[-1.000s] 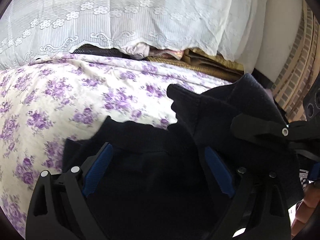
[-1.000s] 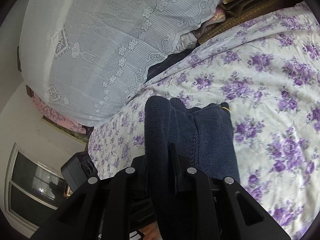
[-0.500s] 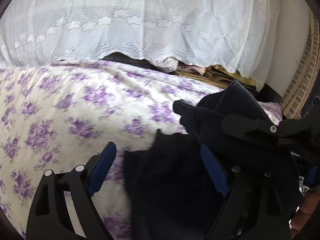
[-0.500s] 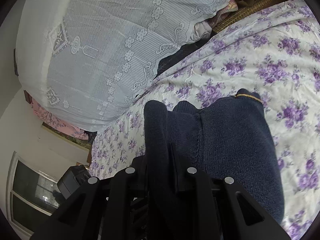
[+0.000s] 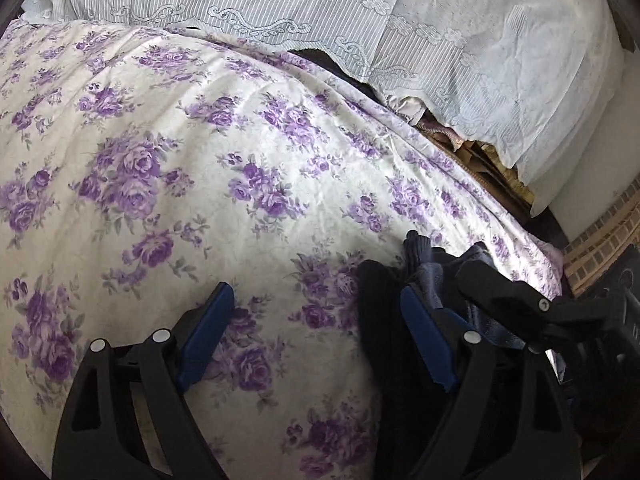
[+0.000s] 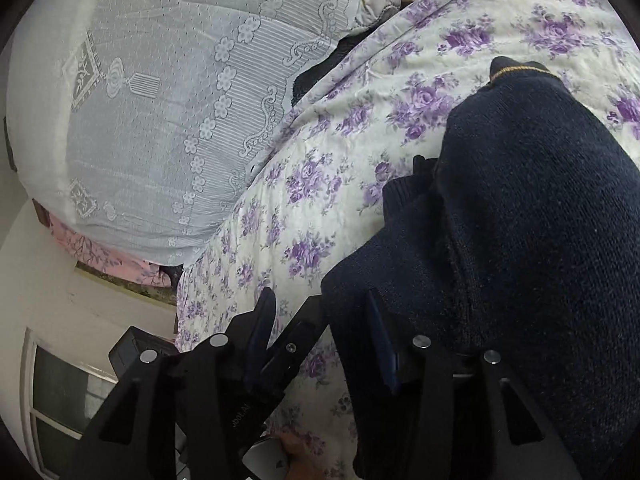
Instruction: Fold small clothes
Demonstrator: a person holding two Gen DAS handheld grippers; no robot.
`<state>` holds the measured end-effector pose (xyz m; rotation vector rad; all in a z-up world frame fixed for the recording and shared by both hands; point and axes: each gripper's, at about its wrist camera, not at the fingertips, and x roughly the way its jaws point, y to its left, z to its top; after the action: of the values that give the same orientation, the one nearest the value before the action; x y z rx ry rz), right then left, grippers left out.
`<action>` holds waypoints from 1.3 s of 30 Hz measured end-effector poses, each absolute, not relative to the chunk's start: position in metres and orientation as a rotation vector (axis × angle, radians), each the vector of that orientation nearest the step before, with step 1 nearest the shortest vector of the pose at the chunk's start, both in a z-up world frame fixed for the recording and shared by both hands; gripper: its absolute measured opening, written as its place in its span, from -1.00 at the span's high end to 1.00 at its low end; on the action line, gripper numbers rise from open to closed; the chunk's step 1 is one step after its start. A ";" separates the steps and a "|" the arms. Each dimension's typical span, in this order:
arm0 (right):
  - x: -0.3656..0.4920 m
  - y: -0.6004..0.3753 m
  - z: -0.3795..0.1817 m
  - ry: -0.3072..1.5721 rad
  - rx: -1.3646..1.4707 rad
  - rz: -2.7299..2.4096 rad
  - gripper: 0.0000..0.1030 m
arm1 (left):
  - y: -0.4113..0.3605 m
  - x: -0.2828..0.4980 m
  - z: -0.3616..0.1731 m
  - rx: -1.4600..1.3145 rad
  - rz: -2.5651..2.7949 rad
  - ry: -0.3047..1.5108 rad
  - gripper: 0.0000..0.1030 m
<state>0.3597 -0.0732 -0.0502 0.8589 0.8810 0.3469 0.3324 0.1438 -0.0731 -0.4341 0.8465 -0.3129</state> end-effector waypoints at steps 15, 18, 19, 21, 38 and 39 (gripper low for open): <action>0.222 -0.099 0.019 0.664 0.013 0.395 -0.23 | 0.142 0.312 -0.039 -0.468 -0.425 0.809 -0.69; 0.197 -0.079 0.002 0.650 -0.151 0.409 -0.22 | 0.126 0.309 -0.045 -0.416 -0.436 0.848 -0.69; 0.195 -0.074 -0.001 0.647 -0.179 0.421 -0.20 | 0.123 0.307 -0.047 -0.400 -0.437 0.860 -0.69; 0.198 -0.063 -0.008 0.649 -0.230 0.418 -0.20 | 0.116 0.307 -0.051 -0.367 -0.437 0.882 -0.69; 0.263 -0.022 -0.031 0.707 0.001 0.375 0.62 | 0.147 0.307 -0.038 -0.445 -0.380 0.776 -0.75; 0.263 -0.015 -0.048 0.730 -0.016 0.362 0.62 | 0.140 0.311 -0.048 -0.409 -0.369 0.815 -0.75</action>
<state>0.2628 -0.0152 -0.0479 -0.0160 0.7301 0.3616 0.3112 0.1398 -0.0477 -0.4087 0.8153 -0.3688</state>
